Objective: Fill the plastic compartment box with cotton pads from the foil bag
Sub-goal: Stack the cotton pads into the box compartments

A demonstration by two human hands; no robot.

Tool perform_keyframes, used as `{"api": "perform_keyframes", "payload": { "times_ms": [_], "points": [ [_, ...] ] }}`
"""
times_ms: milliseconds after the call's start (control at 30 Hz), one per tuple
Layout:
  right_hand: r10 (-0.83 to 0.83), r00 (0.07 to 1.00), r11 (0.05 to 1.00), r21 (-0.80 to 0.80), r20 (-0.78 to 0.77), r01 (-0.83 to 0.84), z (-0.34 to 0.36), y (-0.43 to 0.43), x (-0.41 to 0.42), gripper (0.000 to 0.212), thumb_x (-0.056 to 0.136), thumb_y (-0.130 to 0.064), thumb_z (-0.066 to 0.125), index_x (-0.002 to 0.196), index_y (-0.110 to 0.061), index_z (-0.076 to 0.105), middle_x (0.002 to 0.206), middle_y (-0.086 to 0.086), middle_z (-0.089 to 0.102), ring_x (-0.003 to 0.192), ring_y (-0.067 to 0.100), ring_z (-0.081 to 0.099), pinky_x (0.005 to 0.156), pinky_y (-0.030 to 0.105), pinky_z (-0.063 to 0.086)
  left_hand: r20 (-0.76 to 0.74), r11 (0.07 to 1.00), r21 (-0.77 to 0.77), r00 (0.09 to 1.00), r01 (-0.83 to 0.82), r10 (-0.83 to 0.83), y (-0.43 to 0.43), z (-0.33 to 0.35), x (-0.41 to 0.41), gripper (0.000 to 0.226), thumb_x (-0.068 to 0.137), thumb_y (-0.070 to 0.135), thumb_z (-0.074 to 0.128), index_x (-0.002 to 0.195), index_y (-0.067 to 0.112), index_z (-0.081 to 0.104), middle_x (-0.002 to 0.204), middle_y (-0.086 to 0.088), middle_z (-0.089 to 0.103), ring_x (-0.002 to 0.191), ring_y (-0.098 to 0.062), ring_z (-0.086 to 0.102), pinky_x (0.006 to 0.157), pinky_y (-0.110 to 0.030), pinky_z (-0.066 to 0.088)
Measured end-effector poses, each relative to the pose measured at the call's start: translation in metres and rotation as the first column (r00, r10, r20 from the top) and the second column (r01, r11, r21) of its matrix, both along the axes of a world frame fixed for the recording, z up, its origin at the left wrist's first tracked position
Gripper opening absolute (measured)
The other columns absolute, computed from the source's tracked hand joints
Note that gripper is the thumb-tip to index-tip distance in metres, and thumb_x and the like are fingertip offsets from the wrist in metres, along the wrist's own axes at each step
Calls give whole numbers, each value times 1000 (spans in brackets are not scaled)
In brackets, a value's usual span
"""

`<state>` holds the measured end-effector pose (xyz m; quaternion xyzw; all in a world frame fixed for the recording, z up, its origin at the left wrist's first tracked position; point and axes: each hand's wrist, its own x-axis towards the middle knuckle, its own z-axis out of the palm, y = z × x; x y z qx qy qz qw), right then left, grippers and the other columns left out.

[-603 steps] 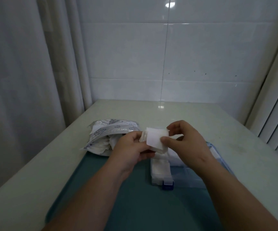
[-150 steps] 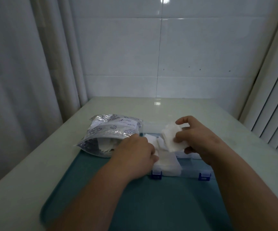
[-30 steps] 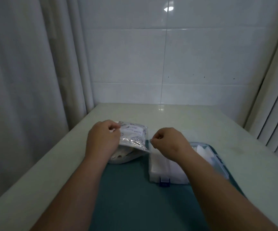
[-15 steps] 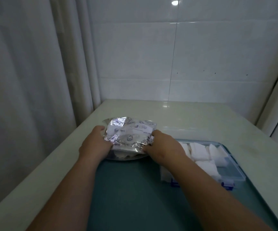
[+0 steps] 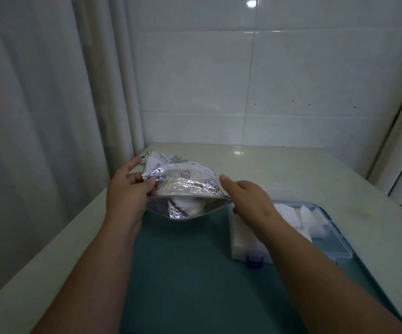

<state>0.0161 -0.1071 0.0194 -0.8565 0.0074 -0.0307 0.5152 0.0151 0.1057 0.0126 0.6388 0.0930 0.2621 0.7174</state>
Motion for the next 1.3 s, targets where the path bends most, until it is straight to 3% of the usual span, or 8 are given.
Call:
{"api": "perform_keyframes", "payload": {
  "times_ms": [133,267,367,500,633,833,1033,1300],
  "points": [
    [33,990,981,195,-139,-5,7,-7,-1,52,86,-64,51,96,-16,67,78,6,60,67,20,53,59,29,39,91,998,-9,994,58,-57,-2,-1,1,58,85,-16,58,126,24,54,69,9,69,64,-1,66,60,-17,51],
    [88,990,943,329,-114,-46,0,-9,5,13,80,-18,74,89,-8,73,83,11,71,71,22,54,58,32,42,90,991,58,987,124,-129,0,-2,2,69,82,-20,56,130,30,51,77,5,69,73,-7,67,62,-19,52],
    [130,989,915,392,-68,-93,-3,-12,8,16,72,5,73,87,-1,71,89,20,72,75,26,65,70,37,54,33,988,70,989,140,-143,1,-2,2,56,78,-16,55,115,26,62,78,3,71,68,-11,66,54,-19,50],
    [143,988,975,165,54,-150,-5,-8,3,20,70,8,68,81,-9,69,79,15,71,67,19,62,64,33,52,2,990,-19,990,140,-140,4,-6,3,13,87,18,64,97,18,73,82,3,75,75,-15,70,68,-26,52],
    [176,980,984,17,97,-178,-6,-7,2,18,70,0,71,75,-16,67,76,5,71,69,17,64,71,34,53,-53,988,46,988,145,-143,9,-13,6,32,75,38,72,102,21,74,98,-1,76,94,-23,72,88,-43,54],
    [301,953,883,-384,20,-271,7,-19,-1,13,84,-30,69,88,-17,68,83,-1,68,74,12,61,65,24,45,-74,991,117,996,60,-51,7,-22,10,10,88,30,70,96,27,73,92,5,76,90,-19,72,85,-40,56],
    [273,957,776,-565,-98,-279,17,-45,-4,34,84,-13,67,116,-23,69,122,-4,64,105,10,58,85,19,39,-112,994,80,992,72,-63,6,-25,14,10,88,27,69,97,26,74,95,3,76,91,-21,72,89,-46,55],
    [215,976,666,-729,-11,-155,4,-38,-2,11,82,-24,72,91,-28,74,107,-4,66,96,15,61,77,24,46,-123,996,41,989,85,-79,9,-27,17,19,87,26,67,104,23,74,97,1,76,93,-23,72,91,-49,54]
  ]
}}
